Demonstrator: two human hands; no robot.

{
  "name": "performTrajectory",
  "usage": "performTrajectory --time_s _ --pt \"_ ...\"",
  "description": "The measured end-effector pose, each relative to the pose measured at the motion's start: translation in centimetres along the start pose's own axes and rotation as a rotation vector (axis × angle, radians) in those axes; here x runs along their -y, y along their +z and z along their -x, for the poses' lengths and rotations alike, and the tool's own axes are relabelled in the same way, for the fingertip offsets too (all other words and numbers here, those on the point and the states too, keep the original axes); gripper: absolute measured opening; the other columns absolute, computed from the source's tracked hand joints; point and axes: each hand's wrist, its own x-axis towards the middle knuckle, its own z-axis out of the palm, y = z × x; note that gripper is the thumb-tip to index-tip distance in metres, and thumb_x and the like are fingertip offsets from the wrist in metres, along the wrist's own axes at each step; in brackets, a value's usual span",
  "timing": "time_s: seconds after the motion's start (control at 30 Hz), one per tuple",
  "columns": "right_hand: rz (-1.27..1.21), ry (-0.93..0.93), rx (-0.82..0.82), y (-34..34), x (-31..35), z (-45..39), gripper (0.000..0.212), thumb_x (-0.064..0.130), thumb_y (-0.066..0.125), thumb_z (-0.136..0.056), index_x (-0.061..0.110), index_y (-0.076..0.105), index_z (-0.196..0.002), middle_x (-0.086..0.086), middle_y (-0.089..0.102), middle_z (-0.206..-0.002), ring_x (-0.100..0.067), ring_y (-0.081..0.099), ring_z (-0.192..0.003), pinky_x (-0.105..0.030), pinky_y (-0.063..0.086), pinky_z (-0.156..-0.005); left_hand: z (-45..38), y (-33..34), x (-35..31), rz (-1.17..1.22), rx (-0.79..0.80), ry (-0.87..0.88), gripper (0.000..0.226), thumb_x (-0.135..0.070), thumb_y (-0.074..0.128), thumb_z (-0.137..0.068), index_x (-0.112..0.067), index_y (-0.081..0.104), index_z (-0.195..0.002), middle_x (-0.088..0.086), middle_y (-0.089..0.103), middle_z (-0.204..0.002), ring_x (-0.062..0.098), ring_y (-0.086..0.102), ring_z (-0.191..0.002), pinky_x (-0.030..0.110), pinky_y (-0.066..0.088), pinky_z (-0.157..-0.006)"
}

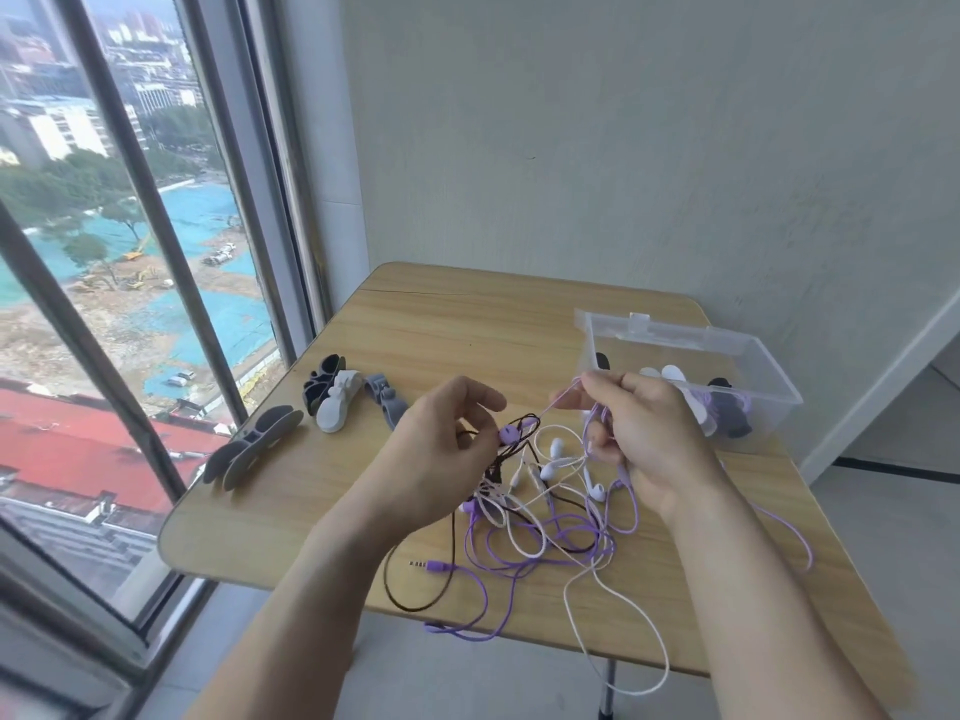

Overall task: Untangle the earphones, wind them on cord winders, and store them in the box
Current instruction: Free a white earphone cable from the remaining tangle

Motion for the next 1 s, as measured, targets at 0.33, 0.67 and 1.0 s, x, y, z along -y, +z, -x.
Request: performTrajectory --time_s 0.33,0.67,1.0 --pt "-0.168 0.004 0.028 0.6 0.3 0.2 0.02 0.01 0.053 -0.102 0.001 0.062 -0.086 -0.008 0.073 -0.075 -0.01 0.032 -0.041 -0.018 0.025 -0.036 -0.1 -0.1 -0.8 0.125 0.074 -0.043 0.017 -0.012 0.061 -0.093 -0.02 0.074 -0.087 -0.011 0.055 -0.06 0.009 0.045 -0.058 0.019 0.037 -0.055" --pt "0.034 0.019 0.044 2.5 -1.0 1.2 0.012 0.017 0.064 -0.095 0.008 0.068 -0.088 -0.002 0.058 -0.053 -0.014 0.042 -0.043 -0.025 0.027 -0.043 0.1 0.1 -0.6 0.127 0.131 0.035 0.007 -0.014 0.067 -0.092 -0.012 0.064 -0.087 -0.002 0.057 -0.068 0.014 0.049 -0.06 0.026 0.039 -0.057" --pt "-0.569 0.122 0.075 2.7 0.2 1.0 0.028 0.011 0.04 -0.105 0.008 0.048 -0.078 -0.004 0.053 -0.065 -0.012 0.038 -0.043 -0.02 0.026 -0.039 -0.1 0.5 -0.5 0.158 0.105 -0.117 0.024 -0.029 0.051 -0.102 -0.005 0.052 -0.102 0.008 0.069 -0.084 0.02 0.054 -0.053 0.025 0.041 -0.048"
